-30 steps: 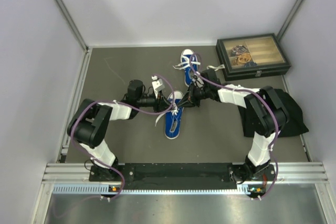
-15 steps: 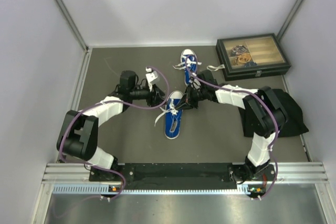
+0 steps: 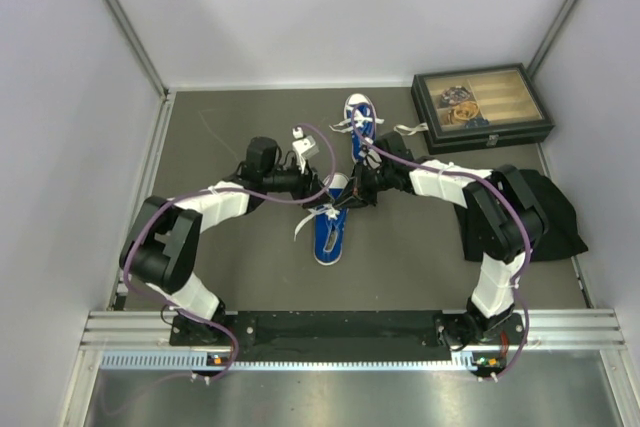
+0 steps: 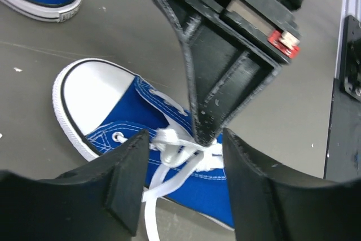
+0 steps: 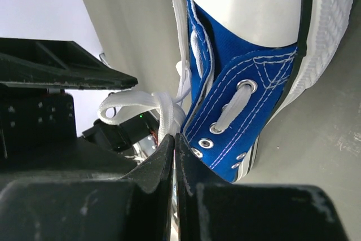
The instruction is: Tie the shoes
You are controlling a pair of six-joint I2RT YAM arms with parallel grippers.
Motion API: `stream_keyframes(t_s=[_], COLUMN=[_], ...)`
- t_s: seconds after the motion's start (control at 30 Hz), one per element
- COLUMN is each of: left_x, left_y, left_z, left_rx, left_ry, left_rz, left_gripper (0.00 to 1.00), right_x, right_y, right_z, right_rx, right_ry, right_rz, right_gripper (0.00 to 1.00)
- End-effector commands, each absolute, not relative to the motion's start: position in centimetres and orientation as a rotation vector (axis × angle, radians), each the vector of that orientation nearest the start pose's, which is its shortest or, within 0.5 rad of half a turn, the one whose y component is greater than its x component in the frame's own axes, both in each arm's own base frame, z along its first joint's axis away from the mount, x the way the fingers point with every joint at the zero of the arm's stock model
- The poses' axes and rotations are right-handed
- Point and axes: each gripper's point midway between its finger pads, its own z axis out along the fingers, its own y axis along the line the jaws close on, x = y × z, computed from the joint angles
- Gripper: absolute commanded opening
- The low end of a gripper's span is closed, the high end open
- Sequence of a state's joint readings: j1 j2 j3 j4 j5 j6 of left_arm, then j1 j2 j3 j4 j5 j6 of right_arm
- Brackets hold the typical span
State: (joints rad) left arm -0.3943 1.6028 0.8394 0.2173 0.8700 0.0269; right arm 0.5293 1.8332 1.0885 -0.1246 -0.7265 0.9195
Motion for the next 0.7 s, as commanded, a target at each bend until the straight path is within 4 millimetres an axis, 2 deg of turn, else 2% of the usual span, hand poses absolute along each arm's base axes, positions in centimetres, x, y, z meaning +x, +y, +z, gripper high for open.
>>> stream_keyframes(t_s=[0.0,0.1,0.27,0.67], left_x=[32.2,32.9,33.6,31.7], left_y=[-27.8,-27.6,-26.8,-27.7], left_z=[13.2,13.0,12.9,11.9], left_rx=[0.861,0.815,0.753,0.784], left_ry=[1.841,1.87,1.884,1.911], left_rz=[-1.14,-1.128,-1.09,-1.221], left_gripper=[0.56,0.51,0.62,0.53], right_x=[28.8,28.7,28.7,28.8], right_y=[33.6,33.5,33.5,33.5], right_z=[12.6,12.5,12.5,12.5], right_rx=[0.057,0.056,0.051,0.057], right_ry=[2.641,2.643,2.641,2.642], right_rz=[1.465,1.461,1.462,1.463], right_gripper=[0.0,0.0,0.0,0.0])
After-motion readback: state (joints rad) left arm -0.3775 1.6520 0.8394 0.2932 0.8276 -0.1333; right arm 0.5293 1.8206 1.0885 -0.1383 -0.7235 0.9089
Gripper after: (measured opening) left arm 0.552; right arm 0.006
